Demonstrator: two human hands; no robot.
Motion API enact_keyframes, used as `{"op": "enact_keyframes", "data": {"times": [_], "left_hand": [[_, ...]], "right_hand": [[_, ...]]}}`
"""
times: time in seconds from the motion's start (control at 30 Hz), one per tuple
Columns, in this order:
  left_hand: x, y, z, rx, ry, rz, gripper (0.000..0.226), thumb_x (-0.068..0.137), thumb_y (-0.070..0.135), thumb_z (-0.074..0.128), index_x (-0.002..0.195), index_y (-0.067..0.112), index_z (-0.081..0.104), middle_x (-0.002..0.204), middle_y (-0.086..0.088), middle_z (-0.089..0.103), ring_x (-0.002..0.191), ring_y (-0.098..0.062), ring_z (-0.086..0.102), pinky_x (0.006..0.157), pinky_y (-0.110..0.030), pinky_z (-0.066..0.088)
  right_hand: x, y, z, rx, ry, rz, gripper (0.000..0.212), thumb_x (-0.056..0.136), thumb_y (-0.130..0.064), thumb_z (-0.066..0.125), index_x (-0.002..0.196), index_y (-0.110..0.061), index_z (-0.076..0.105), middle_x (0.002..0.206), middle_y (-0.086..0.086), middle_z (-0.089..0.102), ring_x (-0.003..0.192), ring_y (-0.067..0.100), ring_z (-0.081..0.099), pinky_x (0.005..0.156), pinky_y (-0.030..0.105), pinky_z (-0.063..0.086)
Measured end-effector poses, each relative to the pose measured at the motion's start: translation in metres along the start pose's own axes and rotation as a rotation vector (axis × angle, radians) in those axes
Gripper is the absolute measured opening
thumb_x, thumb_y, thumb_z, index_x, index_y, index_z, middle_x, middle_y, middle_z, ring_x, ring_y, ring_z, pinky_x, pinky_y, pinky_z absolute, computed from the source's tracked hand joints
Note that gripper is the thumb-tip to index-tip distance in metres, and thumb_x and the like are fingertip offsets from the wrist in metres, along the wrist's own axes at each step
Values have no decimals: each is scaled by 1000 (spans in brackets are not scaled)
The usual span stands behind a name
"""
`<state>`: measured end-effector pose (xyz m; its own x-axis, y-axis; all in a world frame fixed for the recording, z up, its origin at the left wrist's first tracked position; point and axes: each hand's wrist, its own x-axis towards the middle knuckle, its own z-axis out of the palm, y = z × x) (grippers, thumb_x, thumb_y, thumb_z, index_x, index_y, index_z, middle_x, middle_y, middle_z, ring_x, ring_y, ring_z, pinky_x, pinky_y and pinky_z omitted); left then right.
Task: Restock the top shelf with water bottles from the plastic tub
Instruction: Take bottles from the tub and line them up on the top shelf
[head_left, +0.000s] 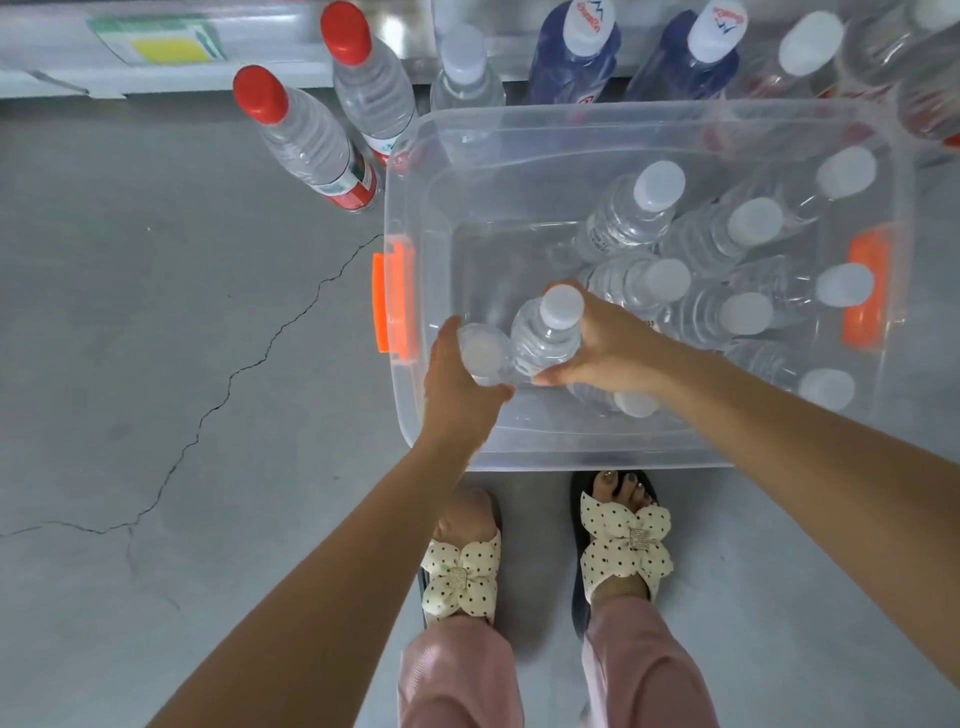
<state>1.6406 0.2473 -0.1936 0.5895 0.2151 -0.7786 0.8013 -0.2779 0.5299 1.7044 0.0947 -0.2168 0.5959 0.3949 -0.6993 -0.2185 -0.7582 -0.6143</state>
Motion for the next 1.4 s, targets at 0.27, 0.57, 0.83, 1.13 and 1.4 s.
{"op": "enact_keyframes", "data": {"times": [0.27,0.57,0.83,1.13,1.4], "left_hand": [[19,15,-1,130,105,159,57,68,3,77,115,9,45,109,-7,58,102,-26,55,86,-40,48],[-13,50,-42,148,29,253,56,70,36,79,118,21,54,98,11,60,94,-12,56,64,-13,38],[-63,133,-110,-166,-113,286,35,74,35,76,101,15,70,93,-1,73,84,-8,68,73,-17,49],[-153,235,-158,-540,-287,165,52,65,56,67,103,22,64,93,-4,72,85,-24,69,80,-40,54],[-259,319,-211,-543,-344,238,47,79,55,55,108,20,64,91,-7,71,80,-24,68,73,-35,54]], "right_hand": [[3,8,3,177,112,15,70,67,-31,84,125,-20,47,113,-4,60,107,15,57,98,40,45],[-43,-30,-16,406,240,42,56,74,-40,78,121,-24,52,111,-13,63,106,4,59,95,33,45],[-93,-123,-68,731,256,46,58,67,-60,70,112,-26,61,111,-6,69,108,14,62,103,49,39],[-166,-234,-141,1011,196,34,46,87,-55,50,121,-26,62,109,1,70,92,15,69,74,26,58],[-247,-331,-202,955,254,-30,83,51,-81,59,123,-38,60,125,-1,63,118,22,56,107,47,36]]}}
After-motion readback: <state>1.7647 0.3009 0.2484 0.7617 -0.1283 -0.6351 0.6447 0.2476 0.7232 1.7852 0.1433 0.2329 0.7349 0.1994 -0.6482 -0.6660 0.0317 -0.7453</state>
